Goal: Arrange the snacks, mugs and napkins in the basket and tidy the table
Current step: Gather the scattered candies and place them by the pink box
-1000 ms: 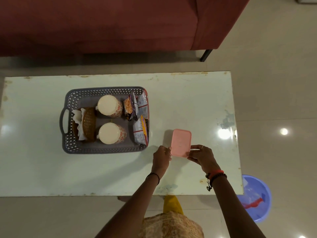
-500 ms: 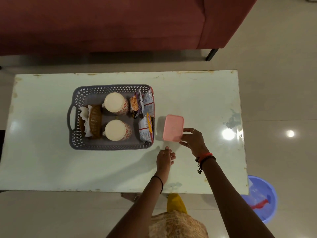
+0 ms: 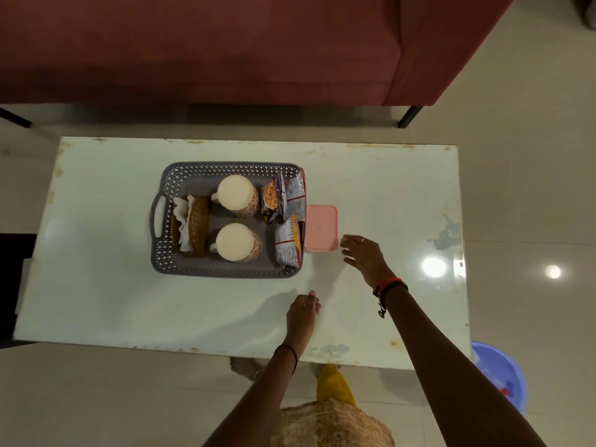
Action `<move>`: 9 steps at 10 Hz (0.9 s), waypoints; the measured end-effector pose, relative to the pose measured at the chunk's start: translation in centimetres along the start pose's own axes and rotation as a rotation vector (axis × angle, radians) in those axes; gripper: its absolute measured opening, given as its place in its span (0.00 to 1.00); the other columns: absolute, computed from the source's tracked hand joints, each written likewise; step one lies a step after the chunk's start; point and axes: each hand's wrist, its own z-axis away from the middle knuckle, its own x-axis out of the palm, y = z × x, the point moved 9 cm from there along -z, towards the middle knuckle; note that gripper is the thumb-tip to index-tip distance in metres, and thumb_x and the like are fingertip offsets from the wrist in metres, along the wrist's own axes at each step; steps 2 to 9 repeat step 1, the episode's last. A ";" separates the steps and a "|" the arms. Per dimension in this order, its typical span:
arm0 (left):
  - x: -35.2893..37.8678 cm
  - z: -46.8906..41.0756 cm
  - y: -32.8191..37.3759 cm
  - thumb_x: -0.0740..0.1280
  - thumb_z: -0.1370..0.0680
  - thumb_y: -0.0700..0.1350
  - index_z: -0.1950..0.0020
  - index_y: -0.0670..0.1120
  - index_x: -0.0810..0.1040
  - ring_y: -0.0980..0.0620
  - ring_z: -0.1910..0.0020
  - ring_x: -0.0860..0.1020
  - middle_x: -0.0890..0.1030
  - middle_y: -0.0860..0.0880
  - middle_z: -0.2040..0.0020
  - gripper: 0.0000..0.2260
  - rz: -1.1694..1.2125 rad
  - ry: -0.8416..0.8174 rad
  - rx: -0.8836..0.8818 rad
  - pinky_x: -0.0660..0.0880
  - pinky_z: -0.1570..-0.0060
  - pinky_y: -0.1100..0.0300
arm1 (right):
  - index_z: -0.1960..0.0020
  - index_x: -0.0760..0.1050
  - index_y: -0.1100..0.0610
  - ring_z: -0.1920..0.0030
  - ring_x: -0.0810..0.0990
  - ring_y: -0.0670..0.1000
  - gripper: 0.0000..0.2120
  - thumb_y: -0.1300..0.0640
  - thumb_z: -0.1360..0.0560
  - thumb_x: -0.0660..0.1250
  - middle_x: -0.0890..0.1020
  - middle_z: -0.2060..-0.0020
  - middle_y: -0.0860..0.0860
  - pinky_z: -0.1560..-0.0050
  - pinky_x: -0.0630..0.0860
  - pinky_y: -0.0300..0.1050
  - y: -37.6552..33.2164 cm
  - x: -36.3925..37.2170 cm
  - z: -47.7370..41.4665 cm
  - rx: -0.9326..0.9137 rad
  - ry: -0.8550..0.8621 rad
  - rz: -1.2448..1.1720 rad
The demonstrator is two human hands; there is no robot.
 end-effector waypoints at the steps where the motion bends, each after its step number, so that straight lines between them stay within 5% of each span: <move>1: -1.5 1.0 -0.7 0.56 0.19 0.48 0.56 0.42 0.73 0.41 0.48 0.78 0.80 0.41 0.53 0.12 -0.147 0.045 0.063 0.71 0.47 0.52 | 0.38 0.76 0.62 0.44 0.77 0.53 0.16 0.53 0.22 0.64 0.80 0.47 0.55 0.36 0.71 0.48 1.5 -0.8 1.6 -0.090 0.115 0.345; 9: -1.5 1.0 -0.7 0.56 0.19 0.48 0.56 0.42 0.73 0.41 0.48 0.78 0.80 0.41 0.53 0.12 -0.147 0.045 0.063 0.71 0.47 0.52 | 0.38 0.76 0.62 0.44 0.77 0.53 0.16 0.53 0.22 0.64 0.80 0.47 0.55 0.36 0.71 0.48 1.5 -0.8 1.6 -0.090 0.115 0.345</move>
